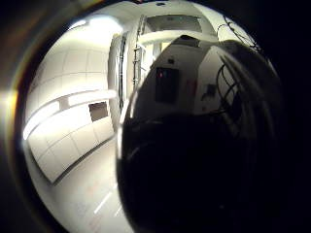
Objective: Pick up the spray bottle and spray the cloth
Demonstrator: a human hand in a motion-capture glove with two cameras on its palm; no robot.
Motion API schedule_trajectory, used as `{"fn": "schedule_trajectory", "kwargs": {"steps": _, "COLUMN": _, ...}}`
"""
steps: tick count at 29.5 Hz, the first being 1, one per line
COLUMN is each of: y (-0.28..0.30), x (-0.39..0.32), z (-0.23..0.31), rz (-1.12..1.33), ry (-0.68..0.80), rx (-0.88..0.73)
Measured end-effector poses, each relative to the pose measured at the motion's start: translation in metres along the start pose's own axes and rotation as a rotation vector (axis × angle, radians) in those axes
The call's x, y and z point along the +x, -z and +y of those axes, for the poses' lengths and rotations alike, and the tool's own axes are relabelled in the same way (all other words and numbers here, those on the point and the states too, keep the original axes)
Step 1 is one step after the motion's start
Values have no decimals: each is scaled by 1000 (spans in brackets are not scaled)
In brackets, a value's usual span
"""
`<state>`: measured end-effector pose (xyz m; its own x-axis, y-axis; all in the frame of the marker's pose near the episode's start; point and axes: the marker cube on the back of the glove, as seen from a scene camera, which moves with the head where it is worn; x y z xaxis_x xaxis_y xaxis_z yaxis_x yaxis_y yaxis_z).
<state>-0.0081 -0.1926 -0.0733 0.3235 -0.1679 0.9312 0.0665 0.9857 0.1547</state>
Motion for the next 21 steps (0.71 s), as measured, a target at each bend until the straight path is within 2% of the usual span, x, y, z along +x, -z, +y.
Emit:
{"fn": "schedule_trajectory", "kwargs": {"steps": 11, "y": 5, "x": -65, "z": 3, "rz": 321, "ry": -285, "rx": -267}}
{"fn": "schedule_trajectory", "kwargs": {"steps": 15, "y": -17, "x": -68, "z": -13, "rz": 427, "ry": -402, "rx": -328}}
{"fn": "schedule_trajectory", "kwargs": {"steps": 21, "y": -38, "x": -54, "z": -2, "rz": 571, "ry": -615, "rx": -547}}
